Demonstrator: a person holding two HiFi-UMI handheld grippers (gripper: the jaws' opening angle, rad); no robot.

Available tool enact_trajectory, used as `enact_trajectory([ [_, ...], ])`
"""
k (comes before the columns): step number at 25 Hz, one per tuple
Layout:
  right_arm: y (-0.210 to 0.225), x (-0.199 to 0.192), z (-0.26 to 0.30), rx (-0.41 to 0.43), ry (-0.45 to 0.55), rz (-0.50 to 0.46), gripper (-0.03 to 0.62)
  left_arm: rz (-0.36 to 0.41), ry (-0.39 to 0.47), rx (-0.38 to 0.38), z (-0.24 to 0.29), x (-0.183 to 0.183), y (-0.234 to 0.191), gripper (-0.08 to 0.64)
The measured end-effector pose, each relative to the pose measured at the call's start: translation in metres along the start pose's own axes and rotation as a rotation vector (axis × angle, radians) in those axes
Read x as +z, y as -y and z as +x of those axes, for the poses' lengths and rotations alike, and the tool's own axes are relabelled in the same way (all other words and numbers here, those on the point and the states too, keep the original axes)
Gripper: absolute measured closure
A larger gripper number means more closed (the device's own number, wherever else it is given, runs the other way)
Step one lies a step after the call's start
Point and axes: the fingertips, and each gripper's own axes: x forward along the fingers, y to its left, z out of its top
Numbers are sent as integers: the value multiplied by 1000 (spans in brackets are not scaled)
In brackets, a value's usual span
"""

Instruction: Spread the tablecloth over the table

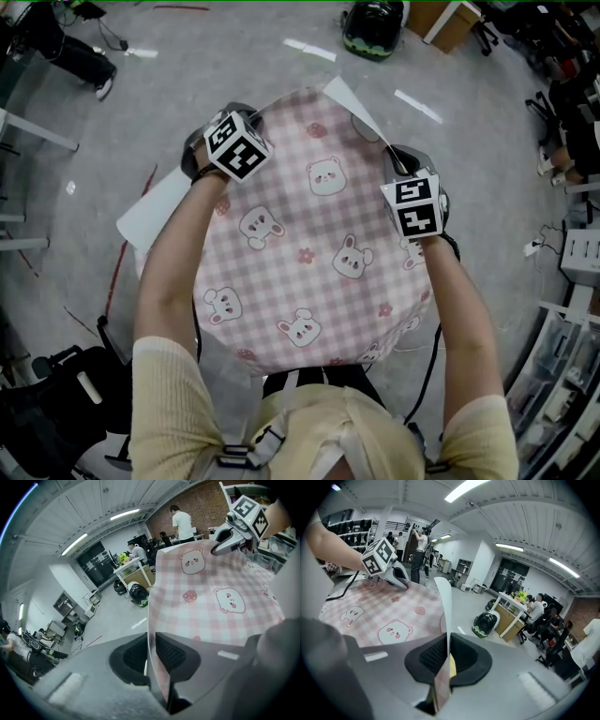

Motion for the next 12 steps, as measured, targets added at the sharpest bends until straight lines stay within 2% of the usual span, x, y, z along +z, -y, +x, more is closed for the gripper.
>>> enact_trajectory([
  [2,6,19,-11,-58,95,-31,581,14,66,123,-25,14,-22,505],
  [3,1,18,-21,-71,112,-33,581,16,84,158,-39,13,-20,501],
  [6,-11,2,-46,-88,111,-19,580,-7,122,215,-66,7,-4,500],
  [12,4,6,-54,-158,139,2,538,-45,175,289,-85,8,-16,477],
])
